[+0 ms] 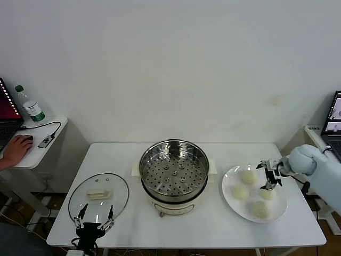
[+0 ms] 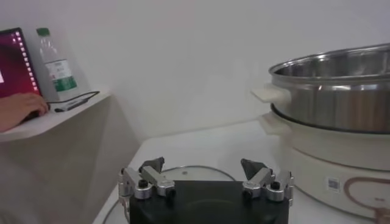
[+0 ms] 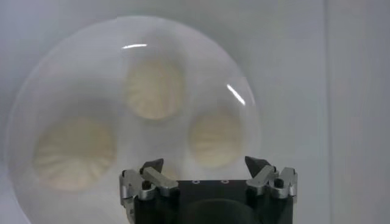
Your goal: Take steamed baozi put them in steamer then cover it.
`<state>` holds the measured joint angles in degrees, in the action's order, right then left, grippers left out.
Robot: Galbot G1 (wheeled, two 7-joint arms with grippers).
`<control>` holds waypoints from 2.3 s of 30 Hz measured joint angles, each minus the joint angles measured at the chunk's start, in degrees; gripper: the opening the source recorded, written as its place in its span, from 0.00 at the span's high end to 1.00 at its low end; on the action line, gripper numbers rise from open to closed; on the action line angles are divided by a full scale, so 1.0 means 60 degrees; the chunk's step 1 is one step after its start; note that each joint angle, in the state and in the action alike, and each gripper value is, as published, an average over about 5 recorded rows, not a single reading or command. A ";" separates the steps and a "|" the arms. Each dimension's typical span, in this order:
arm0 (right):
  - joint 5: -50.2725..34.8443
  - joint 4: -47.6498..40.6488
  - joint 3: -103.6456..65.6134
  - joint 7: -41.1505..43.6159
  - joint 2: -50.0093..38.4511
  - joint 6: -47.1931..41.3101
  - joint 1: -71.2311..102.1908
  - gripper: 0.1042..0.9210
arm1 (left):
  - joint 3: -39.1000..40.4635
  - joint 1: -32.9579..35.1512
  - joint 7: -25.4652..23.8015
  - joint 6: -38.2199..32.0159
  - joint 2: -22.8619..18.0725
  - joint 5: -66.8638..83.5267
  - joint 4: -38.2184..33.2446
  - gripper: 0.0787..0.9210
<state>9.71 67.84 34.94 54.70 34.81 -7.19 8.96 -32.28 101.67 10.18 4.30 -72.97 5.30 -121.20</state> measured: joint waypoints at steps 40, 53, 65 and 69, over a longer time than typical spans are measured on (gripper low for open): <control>0.0256 -0.1716 0.1214 -0.0199 0.1615 -0.0488 -0.0810 0.42 | -0.0261 -0.0101 0.0090 -0.0188 0.0076 0.0124 0.0237 0.12; -0.0712 -0.0108 0.2074 0.0004 0.0195 -0.0582 -0.2031 0.42 | -0.0228 -0.0071 0.0051 -0.0167 0.0099 0.0161 0.0265 0.12; -0.2961 0.1613 0.4579 -0.0174 -0.0144 -0.0393 -0.5531 0.41 | -0.0145 -0.0259 -0.0027 -0.0142 0.0283 0.0337 0.0277 0.12; -0.3720 0.1835 0.5353 -0.0329 0.0379 -0.0160 -0.6489 0.41 | -0.0199 -0.0311 -0.0055 -0.0104 0.0359 0.0468 0.0276 0.12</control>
<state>-12.61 78.85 67.06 52.72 37.09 -8.15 -29.98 -33.48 99.81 9.86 3.68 -70.81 8.10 -119.55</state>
